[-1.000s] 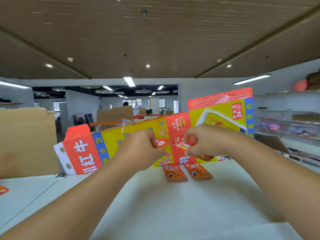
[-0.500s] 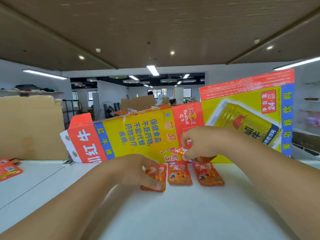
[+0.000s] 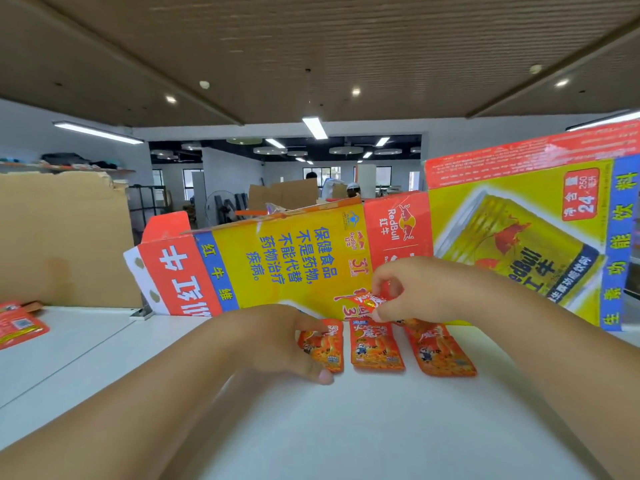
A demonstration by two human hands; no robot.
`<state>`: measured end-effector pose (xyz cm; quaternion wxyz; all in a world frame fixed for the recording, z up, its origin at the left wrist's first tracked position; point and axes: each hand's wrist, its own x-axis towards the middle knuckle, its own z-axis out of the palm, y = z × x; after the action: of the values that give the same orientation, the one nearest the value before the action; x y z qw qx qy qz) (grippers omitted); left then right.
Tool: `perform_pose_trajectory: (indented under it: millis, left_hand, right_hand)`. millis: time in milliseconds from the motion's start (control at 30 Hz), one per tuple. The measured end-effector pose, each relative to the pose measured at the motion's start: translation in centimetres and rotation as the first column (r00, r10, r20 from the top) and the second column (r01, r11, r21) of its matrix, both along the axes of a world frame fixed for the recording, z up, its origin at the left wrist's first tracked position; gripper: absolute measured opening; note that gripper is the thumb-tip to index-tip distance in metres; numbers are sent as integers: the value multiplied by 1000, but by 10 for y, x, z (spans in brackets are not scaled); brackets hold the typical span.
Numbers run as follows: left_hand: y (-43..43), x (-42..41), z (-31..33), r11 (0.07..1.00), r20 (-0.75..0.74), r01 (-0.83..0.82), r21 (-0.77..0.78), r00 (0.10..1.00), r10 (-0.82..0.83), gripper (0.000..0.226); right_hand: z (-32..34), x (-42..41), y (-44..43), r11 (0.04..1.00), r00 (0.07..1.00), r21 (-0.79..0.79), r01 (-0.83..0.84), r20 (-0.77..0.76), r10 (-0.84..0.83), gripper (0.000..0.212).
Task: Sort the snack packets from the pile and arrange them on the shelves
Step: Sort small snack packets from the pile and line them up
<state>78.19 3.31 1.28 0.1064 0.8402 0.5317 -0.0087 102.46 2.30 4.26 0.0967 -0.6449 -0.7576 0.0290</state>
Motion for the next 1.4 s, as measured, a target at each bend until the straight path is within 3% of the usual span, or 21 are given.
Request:
perform_pose_trajectory:
  millis: [100,233,333,433,500,633,767,867,933,1067,1133,1267,1400]
  left_hand:
    - [8,2,-7,1000,0,22,0,1000,-22,67]
    - [8,2,-7,998,44,64,-29,997,-62,82]
    - [7,1,-3,996,73,83,-22,994,-81,80]
    - [15,-1,-3,996,223,92,15,970,-93,83]
    - [16,0,-4,995,349,94,39,931,-101,71]
    - [17,7,-4,998,616,27,65,786,-61,21]
    - [21,7,-4,994,673,-87,63,739,22,26]
    - [23,5,-2,986,637,-153,62,767,79,17]
    - [23,5,-2,986,623,-163,26,774,112,10]
    - [24,5,-3,981,574,-193,5,804,155,52]
    - [25,4,-4,981,537,-193,7,828,159,58]
    - [24,4,-6,983,388,-169,69,913,130,46]
    - [26,4,-9,982,317,-151,113,942,108,37]
  right_hand:
    - [-6,2,0,1000,1000,-21,7,-5,-7,38]
    - [-10,-3,-2,999,1000,-30,-15,-23,14,40]
    - [-10,-9,-8,999,999,-34,-21,-44,19,39]
    - [-10,-19,-12,1000,995,-10,8,-100,-9,36]
    - [-13,-26,-12,999,985,36,38,-169,-31,37]
    - [-18,-38,-10,998,936,63,14,-353,9,36]
    - [-18,-43,-12,996,829,9,-83,-554,74,31]
    - [-18,-43,-10,995,762,-8,-103,-644,74,25]
    - [-19,-44,-9,993,765,-19,-116,-639,77,23]
    - [-20,-45,-11,990,843,-45,-132,-531,88,24]
    - [-22,-46,-11,988,864,-55,-142,-494,97,24]
    - [-27,-47,-9,983,890,-84,-165,-443,111,28]
    - [-31,-48,-8,976,916,-120,-179,-381,121,29]
